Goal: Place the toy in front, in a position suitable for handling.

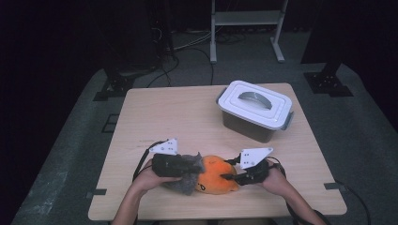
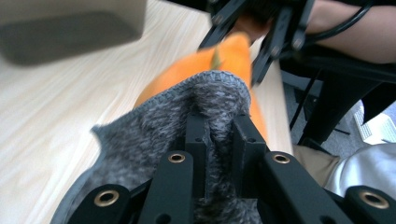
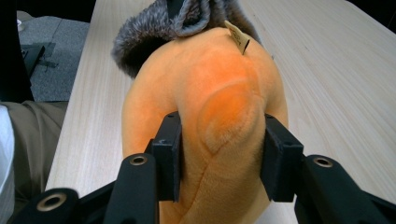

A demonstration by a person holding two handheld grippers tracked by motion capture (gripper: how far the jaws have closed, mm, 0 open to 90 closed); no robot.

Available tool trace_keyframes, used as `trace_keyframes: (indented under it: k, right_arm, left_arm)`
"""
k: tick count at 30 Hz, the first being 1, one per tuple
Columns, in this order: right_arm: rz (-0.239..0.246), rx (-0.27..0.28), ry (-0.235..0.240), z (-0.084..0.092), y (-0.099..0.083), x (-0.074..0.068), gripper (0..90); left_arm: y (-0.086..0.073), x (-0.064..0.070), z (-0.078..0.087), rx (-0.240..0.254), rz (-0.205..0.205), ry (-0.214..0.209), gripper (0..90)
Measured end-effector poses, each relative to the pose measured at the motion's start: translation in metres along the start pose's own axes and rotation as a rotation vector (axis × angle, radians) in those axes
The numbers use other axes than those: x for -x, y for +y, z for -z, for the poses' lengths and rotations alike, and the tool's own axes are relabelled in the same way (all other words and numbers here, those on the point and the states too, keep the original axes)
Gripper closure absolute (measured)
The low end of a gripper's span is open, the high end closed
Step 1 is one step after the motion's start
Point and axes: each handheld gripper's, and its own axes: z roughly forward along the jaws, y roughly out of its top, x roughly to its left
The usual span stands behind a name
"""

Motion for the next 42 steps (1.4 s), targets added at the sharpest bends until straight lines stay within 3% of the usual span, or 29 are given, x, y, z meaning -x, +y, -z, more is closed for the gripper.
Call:
trace_keyframes:
  k: [5,8,9,12,18,24,27,31,38,40,42]
  right_arm:
    - [0.021,-0.007,0.001,-0.007,0.007,-0.006,55.4]
    - [0.010,-0.002,0.002,-0.008,0.007,-0.007,55.3]
    - [0.006,0.009,0.013,-0.010,0.008,-0.008,55.3]
    - [0.004,0.008,0.023,-0.013,0.009,-0.010,55.1]
    - [-0.022,0.012,0.024,-0.010,0.002,-0.005,55.4]
    - [0.010,-0.005,0.010,-0.009,0.002,-0.004,55.6]
    - [0.037,-0.020,-0.005,-0.008,0.004,-0.005,55.6]
    - [0.061,-0.028,-0.027,-0.005,0.005,-0.004,56.3]
    - [0.088,-0.021,-0.062,-0.002,0.009,-0.004,56.5]
    - [0.077,-0.013,-0.051,-0.003,0.008,-0.004,53.5]
    - [0.013,-0.009,-0.023,-0.003,0.006,-0.001,41.8]
  left_arm:
    - [0.027,0.008,-0.019,-0.046,-0.070,-0.036,79.0]
    - [0.035,0.012,-0.025,-0.047,-0.086,-0.059,79.0]
    - [0.043,0.016,-0.033,-0.067,-0.117,-0.073,79.0]
    - [0.046,0.018,-0.041,-0.107,-0.135,-0.066,79.0]
    - [0.036,0.010,-0.034,-0.082,-0.086,-0.053,79.0]
    - [0.018,0.003,-0.011,-0.065,-0.055,0.002,79.0]
    - [0.005,-0.005,0.005,-0.049,-0.009,0.041,78.8]
    - [-0.002,-0.007,0.016,-0.060,0.015,0.077,78.3]
    - [0.008,-0.008,0.012,-0.041,0.000,0.075,78.4]
    - [0.012,-0.006,0.003,-0.070,-0.014,0.061,78.4]
    - [0.011,-0.004,-0.004,-0.089,-0.019,0.047,78.4]
